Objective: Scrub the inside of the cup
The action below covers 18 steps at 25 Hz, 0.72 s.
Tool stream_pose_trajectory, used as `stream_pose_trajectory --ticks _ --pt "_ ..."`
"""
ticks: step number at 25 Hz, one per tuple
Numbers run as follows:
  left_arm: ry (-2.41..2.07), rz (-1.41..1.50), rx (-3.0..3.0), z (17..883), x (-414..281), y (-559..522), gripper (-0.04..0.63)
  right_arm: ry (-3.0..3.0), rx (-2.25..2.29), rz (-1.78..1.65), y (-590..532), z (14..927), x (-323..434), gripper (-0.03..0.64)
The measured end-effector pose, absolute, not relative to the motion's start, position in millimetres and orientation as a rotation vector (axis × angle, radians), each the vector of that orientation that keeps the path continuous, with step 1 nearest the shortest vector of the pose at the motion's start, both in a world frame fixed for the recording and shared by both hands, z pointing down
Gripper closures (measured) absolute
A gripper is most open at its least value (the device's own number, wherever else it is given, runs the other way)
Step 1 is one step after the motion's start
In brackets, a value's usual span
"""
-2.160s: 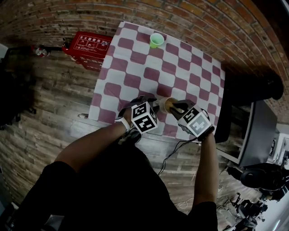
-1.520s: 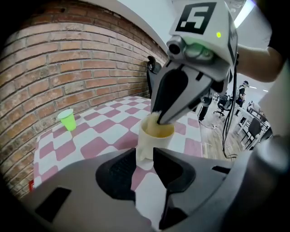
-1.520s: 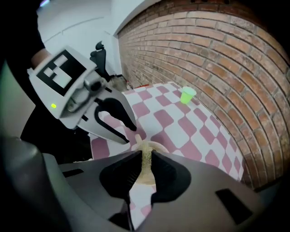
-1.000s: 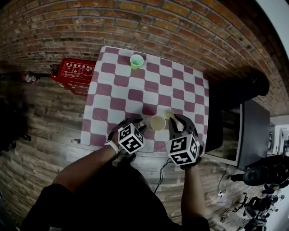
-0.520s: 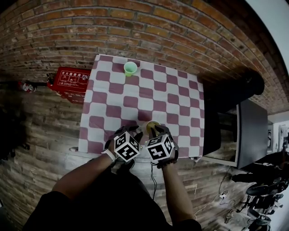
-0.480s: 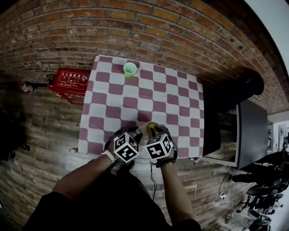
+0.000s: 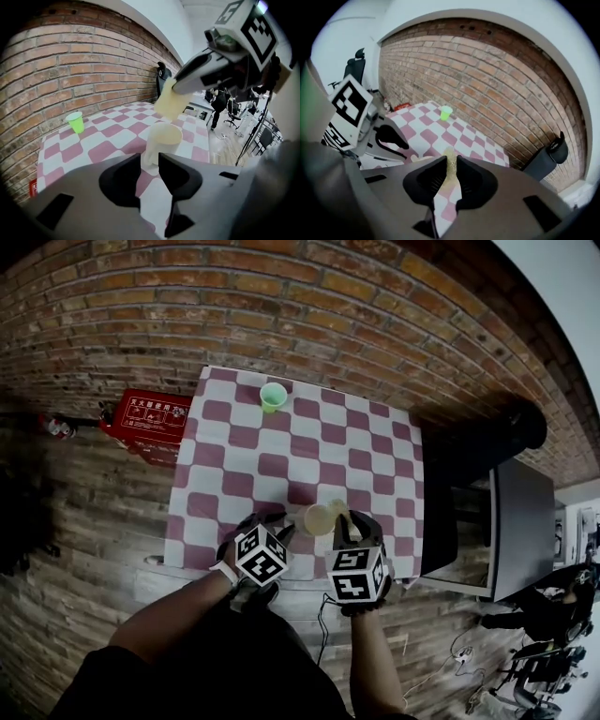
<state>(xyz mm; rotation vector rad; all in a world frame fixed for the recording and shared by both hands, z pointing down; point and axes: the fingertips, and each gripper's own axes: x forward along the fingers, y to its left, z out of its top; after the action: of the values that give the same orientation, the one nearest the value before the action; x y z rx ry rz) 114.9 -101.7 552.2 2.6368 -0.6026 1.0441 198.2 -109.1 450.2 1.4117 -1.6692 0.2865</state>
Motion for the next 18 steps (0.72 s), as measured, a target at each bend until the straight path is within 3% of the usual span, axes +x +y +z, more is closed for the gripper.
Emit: stream_pose_trajectory --ticks 5,18 --pt "-0.586 1.039 2.654 555.6 118.0 -106.4 0.468 -1.834 1.478 0.401 -106.1 411.0 195.1 0.543" --pt "-0.482 1.192 2.703 571.6 128.4 -92.4 0.468 -1.748 1.146 0.752 -106.2 557.5 161.2 0.543"
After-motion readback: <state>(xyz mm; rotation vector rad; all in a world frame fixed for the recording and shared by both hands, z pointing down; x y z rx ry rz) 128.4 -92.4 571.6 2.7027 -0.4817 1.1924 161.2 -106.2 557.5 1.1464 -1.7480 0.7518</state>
